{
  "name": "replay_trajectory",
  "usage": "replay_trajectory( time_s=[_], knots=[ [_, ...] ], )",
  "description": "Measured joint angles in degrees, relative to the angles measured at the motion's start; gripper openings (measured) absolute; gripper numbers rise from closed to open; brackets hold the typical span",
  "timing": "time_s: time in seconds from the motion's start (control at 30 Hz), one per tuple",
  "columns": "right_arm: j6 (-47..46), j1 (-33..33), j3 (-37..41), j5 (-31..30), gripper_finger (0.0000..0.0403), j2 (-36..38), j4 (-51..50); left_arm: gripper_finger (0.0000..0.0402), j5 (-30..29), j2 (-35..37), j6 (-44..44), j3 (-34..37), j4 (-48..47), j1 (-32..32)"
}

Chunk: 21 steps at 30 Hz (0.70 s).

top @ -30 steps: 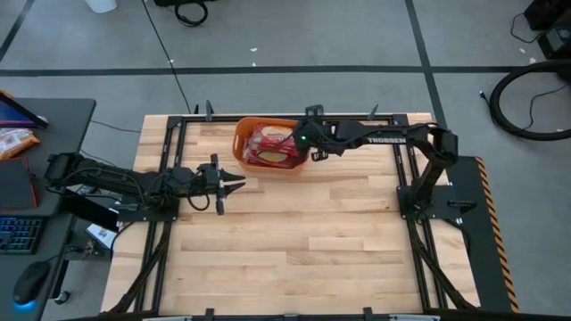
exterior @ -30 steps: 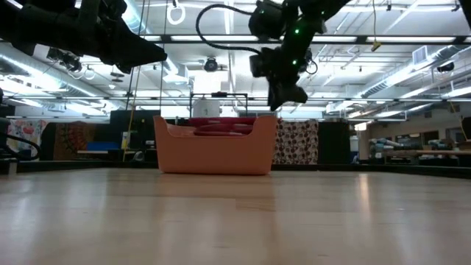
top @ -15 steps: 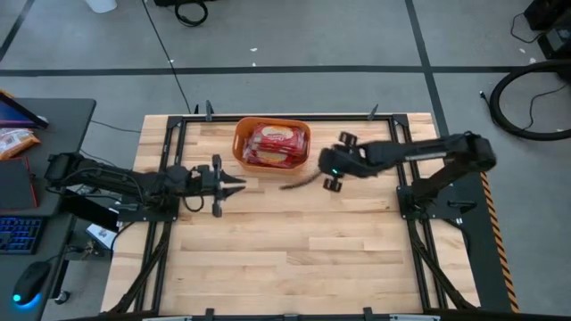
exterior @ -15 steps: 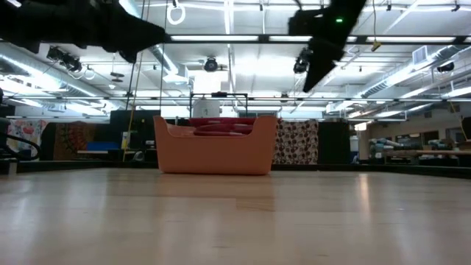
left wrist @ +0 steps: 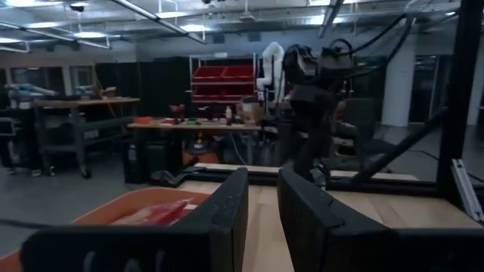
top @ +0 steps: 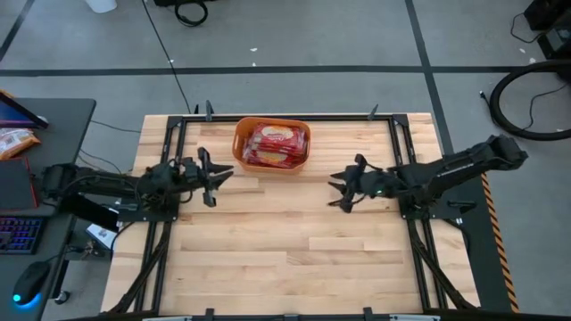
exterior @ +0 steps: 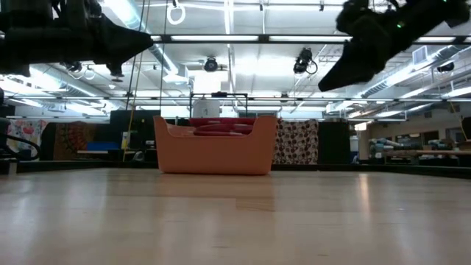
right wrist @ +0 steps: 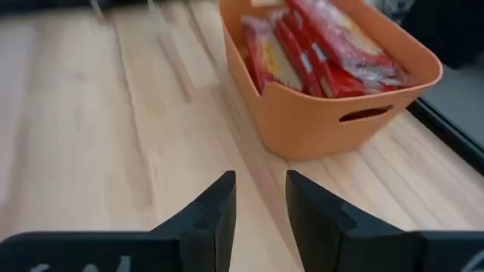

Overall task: Sort popcorn bags into baskets
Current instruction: Return to Home Position

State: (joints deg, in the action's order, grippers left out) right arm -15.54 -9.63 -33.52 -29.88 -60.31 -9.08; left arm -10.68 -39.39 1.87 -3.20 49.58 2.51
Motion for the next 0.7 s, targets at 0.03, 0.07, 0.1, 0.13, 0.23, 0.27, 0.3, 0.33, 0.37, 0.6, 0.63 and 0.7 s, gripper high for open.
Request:
replay_trajectory(
  time_s=[0.03, 0.07, 0.1, 0.13, 0.23, 0.27, 0.3, 0.33, 0.37, 0.6, 0.63, 0.7],
  knots=[
    [-0.01, 0.02, 2.52, 0.61, 0.0121, 1.83, 3.43, 0.0078, -0.04, 0.61, 0.04, 0.00, -0.67, 0.24],
    [0.08, 0.24, 4.83, 1.26, 0.0121, 3.60, 7.13, 0.0078, -0.04, 1.35, 0.28, 0.00, -0.99, 0.52],
    [0.26, 0.50, 6.94, 2.14, 0.0121, 5.38, 10.43, 0.0077, -0.01, 2.26, 0.63, 0.00, -1.50, 0.86],
    [0.44, 0.76, 9.01, 2.95, 0.0121, 7.23, 13.62, 0.0077, 0.01, 3.11, 1.29, -0.01, -1.69, 1.24],
    [1.11, 1.52, 14.78, 4.78, 0.0121, 12.29, 22.76, 0.0069, 0.00, 6.07, 2.08, -0.02, -5.74, 2.78],
    [1.51, 1.74, 16.47, 5.57, 0.0121, 13.97, 25.07, 0.0064, 0.02, 7.02, 2.11, -0.02, -7.69, 3.46],
    [1.80, 1.97, 17.89, 5.84, 0.0121, 15.54, 26.96, 0.0058, 0.01, 8.07, 2.05, -0.02, -9.80, 4.21],
    [1.99, 2.21, 19.01, 5.98, 0.0121, 17.00, 28.22, 0.0051, 0.00, 9.27, 1.80, -0.02, -11.62, 4.92],
    [2.04, 2.47, 20.06, 6.00, 0.0121, 18.52, 29.04, 0.0044, -0.02, 10.54, 1.57, -0.02, -12.98, 5.49],
    [0.60, 3.35, 24.57, 6.00, 0.0121, 27.63, 28.55, 0.0006, 4.42, 18.38, 1.65, -0.02, -17.84, 7.05],
    [0.65, 3.35, 25.27, 5.98, 0.0121, 28.81, 28.55, 0.0006, 4.45, 19.33, 1.94, -0.04, -18.57, 7.05],
    [1.26, 3.35, 26.77, 5.98, 0.0121, 31.26, 28.68, 0.0009, 3.68, 21.12, 2.61, -0.04, -20.07, 7.07]
  ],
)
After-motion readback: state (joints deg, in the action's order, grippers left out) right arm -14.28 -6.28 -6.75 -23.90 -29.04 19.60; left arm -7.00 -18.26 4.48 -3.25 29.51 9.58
